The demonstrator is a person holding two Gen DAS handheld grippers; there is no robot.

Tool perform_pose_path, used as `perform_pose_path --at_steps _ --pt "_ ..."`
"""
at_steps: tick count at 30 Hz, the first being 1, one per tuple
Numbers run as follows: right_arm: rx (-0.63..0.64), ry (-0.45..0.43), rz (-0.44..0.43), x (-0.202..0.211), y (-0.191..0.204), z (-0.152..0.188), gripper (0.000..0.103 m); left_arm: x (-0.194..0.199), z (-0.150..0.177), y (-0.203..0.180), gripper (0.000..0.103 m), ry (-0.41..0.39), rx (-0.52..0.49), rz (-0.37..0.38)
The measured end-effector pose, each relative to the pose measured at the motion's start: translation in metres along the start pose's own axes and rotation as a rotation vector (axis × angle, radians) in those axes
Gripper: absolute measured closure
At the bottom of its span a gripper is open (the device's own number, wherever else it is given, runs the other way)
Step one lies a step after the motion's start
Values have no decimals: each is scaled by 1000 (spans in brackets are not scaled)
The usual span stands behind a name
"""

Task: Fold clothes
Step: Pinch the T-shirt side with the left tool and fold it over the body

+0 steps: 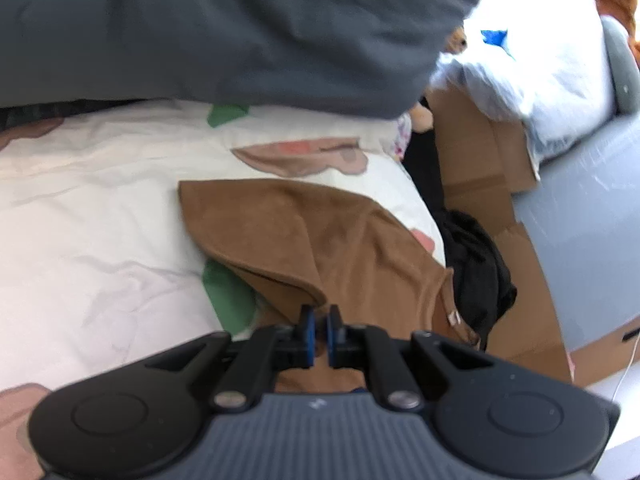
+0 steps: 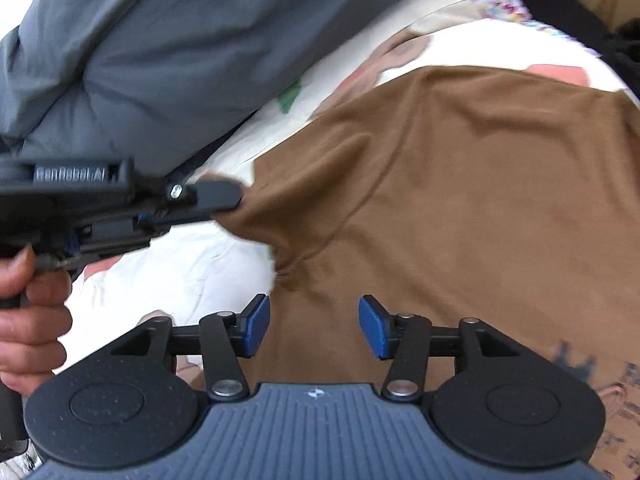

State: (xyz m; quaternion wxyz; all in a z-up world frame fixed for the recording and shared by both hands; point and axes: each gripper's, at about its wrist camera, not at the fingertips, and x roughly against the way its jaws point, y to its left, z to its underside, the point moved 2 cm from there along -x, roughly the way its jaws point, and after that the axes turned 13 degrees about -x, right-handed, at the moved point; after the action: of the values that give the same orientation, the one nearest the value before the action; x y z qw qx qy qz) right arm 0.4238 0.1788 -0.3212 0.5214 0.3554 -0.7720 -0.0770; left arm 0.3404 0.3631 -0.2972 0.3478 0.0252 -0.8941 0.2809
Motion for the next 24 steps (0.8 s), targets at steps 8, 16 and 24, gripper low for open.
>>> perform_pose_path --at_steps 8,16,24 --pt "-34 -22 56 30 -30 5 46 -23 16 -23 97 78 -118 -22" --pt "-64 -25 89 40 -52 12 46 -50 35 -34 97 147 -196 -62" --pt "-100 -26 109 42 -62 14 46 -59 42 -35 81 191 -191 -73"
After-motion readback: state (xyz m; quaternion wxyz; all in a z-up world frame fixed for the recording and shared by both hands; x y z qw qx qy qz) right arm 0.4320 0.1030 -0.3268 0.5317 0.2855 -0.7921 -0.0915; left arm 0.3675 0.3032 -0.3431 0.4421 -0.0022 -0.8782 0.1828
